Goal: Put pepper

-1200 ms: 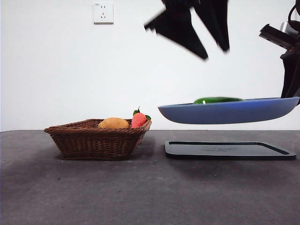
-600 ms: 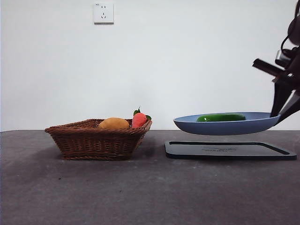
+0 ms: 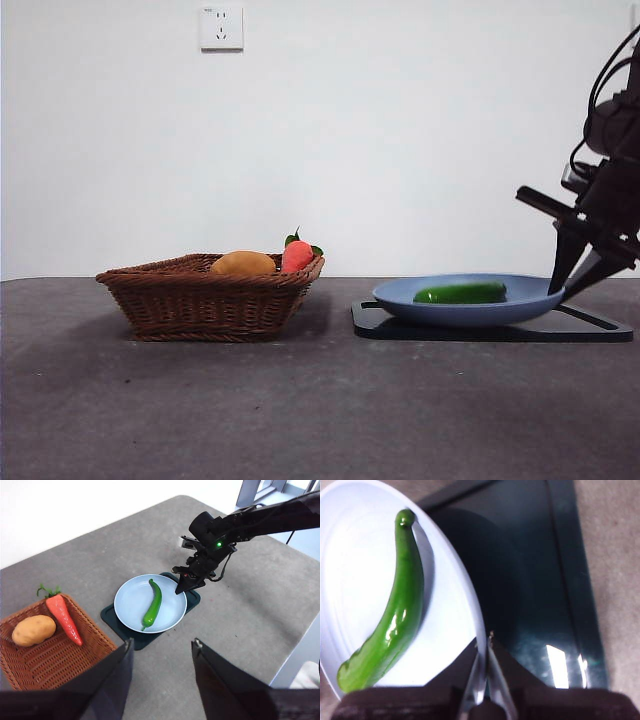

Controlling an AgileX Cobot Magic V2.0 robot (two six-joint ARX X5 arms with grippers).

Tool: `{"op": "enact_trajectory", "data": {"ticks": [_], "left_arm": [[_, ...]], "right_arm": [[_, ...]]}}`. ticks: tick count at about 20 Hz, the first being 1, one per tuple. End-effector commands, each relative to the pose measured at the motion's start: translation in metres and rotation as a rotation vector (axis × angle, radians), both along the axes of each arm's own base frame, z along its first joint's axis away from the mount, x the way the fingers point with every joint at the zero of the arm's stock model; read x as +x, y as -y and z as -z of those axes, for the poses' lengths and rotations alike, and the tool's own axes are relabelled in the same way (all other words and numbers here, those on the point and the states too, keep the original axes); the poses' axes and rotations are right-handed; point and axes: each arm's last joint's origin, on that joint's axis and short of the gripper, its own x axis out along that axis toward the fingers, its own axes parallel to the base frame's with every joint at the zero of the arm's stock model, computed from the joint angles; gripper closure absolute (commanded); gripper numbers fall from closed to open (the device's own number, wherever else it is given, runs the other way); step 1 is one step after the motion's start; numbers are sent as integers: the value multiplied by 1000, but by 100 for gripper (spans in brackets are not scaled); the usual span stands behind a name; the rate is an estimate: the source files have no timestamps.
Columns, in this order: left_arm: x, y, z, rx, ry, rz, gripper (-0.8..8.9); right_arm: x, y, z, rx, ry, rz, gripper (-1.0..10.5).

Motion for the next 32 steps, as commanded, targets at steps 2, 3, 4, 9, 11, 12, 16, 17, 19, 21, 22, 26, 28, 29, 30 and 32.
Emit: {"op": "enact_trajectory", "data": {"ticks": [2, 3, 4, 9, 11, 12, 16, 17, 19, 21, 22, 26, 28, 29, 30, 32], "left_arm": [[-1, 1, -5, -7, 19, 7, 604], [-1, 1, -5, -7, 19, 7, 604], [-1, 1, -5, -6, 18, 7, 604], [0, 0, -4, 15, 19, -25, 604], [0, -2, -3, 40, 23, -65, 604], [0, -2, -2, 51, 20, -74, 604], [-1, -4, 3, 94, -6, -84, 608], [-1, -4, 3, 98, -7, -85, 608], [1, -2, 3, 118, 6, -73, 608], [2, -1, 4, 128, 6, -71, 608], [3, 0, 5, 128, 3, -67, 608], [7, 4, 7, 148, -3, -53, 608], [9, 7, 9, 158, -15, -48, 608], [9, 7, 10, 162, -21, -46, 608], [9, 7, 11, 161, -29, -35, 608], [8, 8, 11, 149, -47, 2, 608]], "right_arm": [[7, 2, 7, 5, -6, 7, 943], [8, 2, 7, 5, -3, 7, 943], [8, 2, 7, 3, 1, -1, 943], [7, 2, 7, 0, -2, -9, 803], [6, 2, 3, 0, 4, -8, 750], [4, 4, -2, -1, 12, -4, 747], [-12, 8, -46, -81, 93, 9, 747], [-18, 8, -61, -97, 123, -1, 747], [-39, 7, -97, -115, 197, -40, 749], [-69, 1, -132, -139, 254, -100, 749], [-89, -4, -150, -152, 276, -139, 749], [-164, -24, -201, -188, 370, -275, 749], [-203, -32, -219, -181, 413, -322, 749], [-218, -35, -225, -177, 432, -343, 750], [-235, -38, -230, -172, 446, -371, 751], [-262, -43, -235, -158, 451, -430, 753]]}}
